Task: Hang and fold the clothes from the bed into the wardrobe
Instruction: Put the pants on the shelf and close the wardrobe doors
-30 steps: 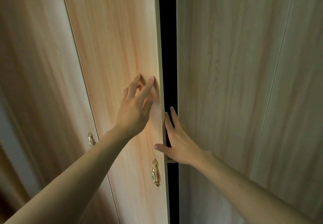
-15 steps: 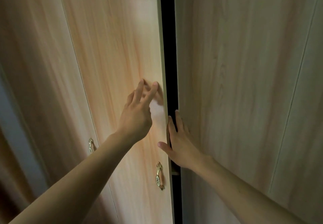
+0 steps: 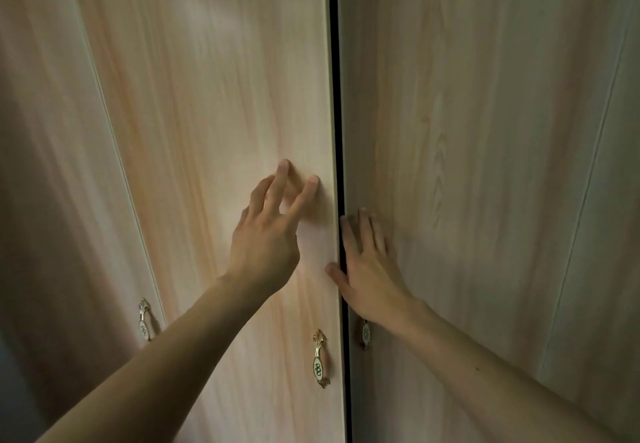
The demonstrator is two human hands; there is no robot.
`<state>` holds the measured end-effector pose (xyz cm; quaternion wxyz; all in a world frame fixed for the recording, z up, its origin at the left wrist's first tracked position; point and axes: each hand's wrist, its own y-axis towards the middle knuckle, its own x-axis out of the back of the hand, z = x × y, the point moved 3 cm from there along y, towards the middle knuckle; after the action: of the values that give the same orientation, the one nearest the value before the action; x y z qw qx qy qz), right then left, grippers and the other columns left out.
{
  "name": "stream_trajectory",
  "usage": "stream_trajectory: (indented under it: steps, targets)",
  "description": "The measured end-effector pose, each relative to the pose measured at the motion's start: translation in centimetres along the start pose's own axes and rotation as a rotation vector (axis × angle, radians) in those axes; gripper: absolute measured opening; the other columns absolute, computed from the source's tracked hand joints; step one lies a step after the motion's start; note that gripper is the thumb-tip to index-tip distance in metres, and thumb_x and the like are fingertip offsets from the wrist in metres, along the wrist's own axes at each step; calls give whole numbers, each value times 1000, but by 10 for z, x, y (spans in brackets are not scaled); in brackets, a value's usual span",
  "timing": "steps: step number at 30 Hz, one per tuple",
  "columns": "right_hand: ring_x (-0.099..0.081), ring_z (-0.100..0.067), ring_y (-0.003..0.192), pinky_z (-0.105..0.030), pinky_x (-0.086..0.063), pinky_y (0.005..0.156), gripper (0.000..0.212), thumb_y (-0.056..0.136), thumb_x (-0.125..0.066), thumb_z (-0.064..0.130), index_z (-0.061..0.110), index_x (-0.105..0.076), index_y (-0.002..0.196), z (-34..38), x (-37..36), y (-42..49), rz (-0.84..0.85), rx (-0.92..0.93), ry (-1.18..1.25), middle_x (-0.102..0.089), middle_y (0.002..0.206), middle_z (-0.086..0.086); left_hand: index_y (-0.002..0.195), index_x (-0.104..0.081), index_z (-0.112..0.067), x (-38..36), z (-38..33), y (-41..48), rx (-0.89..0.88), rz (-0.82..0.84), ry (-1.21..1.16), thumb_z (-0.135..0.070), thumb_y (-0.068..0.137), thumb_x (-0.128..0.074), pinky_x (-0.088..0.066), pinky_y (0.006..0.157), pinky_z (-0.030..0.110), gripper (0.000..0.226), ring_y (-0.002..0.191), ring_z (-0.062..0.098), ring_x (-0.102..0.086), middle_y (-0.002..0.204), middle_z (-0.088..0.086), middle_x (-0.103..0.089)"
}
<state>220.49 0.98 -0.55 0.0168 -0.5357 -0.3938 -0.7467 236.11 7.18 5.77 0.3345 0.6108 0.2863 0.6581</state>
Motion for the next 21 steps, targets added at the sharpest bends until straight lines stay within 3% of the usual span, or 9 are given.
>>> stream_trajectory:
  steps: [6, 16, 21]
  targets:
    - [16, -33, 151, -50, -3, 121, 91, 94, -42, 65, 16, 1, 158, -13, -7, 16, -102, -45, -33, 14, 164, -16, 155, -21, -35, -16, 1, 9, 3, -27, 20, -5, 76, -67, -58, 78, 46, 96, 143, 34, -23, 165, 7, -12]
    - [19, -36, 150, -58, -2, 122, 125, 73, -49, 86, 9, 0, 158, -37, -6, 36, -201, -170, -144, 18, 162, -22, 155, -23, -32, -42, 4, 24, -15, -81, 39, -10, 79, -62, -56, 83, 47, 88, 143, 37, -24, 165, 8, -11]
    - [17, -35, 151, -61, -4, 120, 127, 69, -47, 89, 12, 0, 158, -42, -9, 43, -238, -184, -158, 17, 163, -20, 156, -18, -29, -53, 4, 25, -1, -51, 70, -30, 78, -71, -51, 95, 51, 94, 148, 38, -17, 166, 10, -6]
